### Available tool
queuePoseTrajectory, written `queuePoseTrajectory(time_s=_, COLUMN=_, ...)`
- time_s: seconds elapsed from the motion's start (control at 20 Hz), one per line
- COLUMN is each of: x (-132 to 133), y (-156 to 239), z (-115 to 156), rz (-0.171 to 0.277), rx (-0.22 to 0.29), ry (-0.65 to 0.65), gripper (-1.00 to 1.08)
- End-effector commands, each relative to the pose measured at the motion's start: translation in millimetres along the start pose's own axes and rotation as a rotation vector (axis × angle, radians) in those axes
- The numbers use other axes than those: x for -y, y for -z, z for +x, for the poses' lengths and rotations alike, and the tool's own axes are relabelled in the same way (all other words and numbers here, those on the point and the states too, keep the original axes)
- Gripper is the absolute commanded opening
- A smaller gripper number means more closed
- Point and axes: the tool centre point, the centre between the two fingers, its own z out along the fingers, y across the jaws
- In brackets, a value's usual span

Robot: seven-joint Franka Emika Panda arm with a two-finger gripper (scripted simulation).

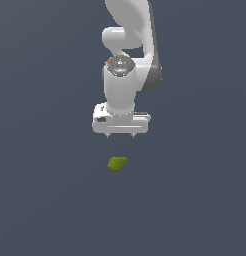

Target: Pick up the object and move it to a goal position.

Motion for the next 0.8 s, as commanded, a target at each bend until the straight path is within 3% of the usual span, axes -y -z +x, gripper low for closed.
queuePoseTrajectory(time_s=0.0, x=0.0, y=0.0, z=0.0, rz=0.0, rx=0.0, ry=0.0, gripper=1.0)
queuePoseTrajectory(time_s=0.75, x=-4.5, y=8.8, z=3.3, rz=0.011, rx=-0.003, ry=-0.033, gripper=1.0)
